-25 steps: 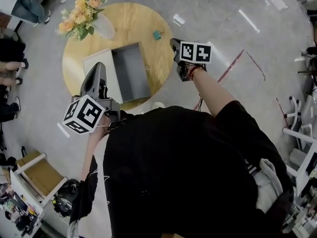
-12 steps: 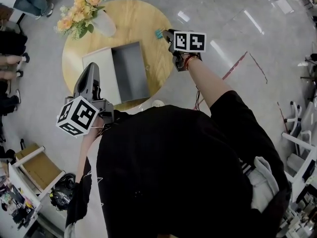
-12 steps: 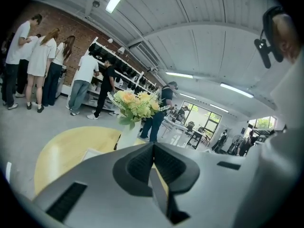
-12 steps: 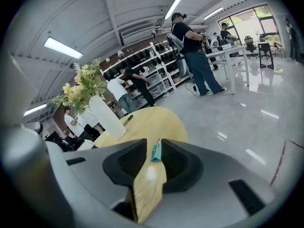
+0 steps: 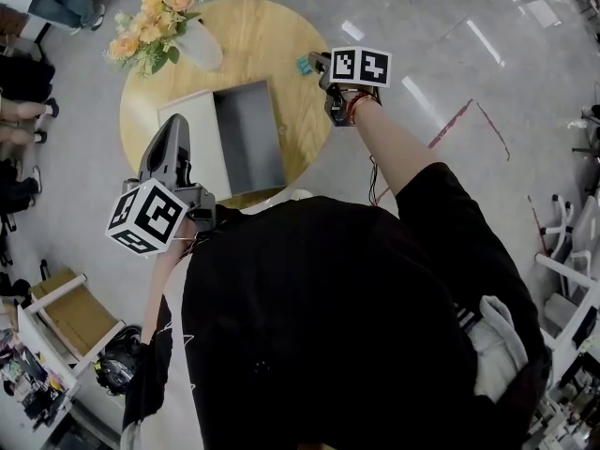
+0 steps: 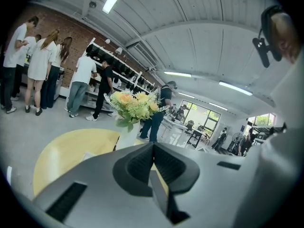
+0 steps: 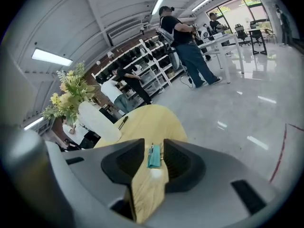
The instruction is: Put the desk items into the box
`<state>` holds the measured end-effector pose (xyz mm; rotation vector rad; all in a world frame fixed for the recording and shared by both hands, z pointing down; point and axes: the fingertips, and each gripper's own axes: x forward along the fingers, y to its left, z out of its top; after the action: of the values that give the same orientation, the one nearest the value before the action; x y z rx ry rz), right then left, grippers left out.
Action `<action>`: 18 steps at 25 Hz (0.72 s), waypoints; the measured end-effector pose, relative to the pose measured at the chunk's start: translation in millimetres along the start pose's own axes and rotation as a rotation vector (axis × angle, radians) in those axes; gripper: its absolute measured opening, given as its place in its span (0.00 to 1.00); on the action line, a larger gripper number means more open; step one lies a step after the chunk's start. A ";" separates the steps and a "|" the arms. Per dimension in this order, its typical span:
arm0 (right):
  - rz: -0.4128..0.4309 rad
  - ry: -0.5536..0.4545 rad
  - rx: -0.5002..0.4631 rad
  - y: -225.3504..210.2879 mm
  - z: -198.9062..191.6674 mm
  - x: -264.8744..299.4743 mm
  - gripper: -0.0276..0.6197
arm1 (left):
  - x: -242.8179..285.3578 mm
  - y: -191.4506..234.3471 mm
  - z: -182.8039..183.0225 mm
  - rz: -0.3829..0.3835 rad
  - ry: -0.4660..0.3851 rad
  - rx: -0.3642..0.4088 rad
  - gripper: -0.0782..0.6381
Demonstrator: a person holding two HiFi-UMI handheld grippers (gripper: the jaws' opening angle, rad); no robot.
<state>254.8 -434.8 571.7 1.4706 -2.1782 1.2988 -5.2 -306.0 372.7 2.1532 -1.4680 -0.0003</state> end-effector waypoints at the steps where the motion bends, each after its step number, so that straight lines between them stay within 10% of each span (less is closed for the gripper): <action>1: 0.004 0.003 0.011 -0.4 -0.2 2.0 0.24 | 1.1 -0.4 -0.9 -0.002 0.003 0.000 0.12; 18: 0.013 -0.002 0.149 -6.2 -1.5 17.0 0.16 | 2.3 5.4 8.3 0.003 -0.012 0.015 0.12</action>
<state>251.3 -445.4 586.2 1.5131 -2.1368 1.4933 -11.3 -312.9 368.5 2.1666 -1.4824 -0.0007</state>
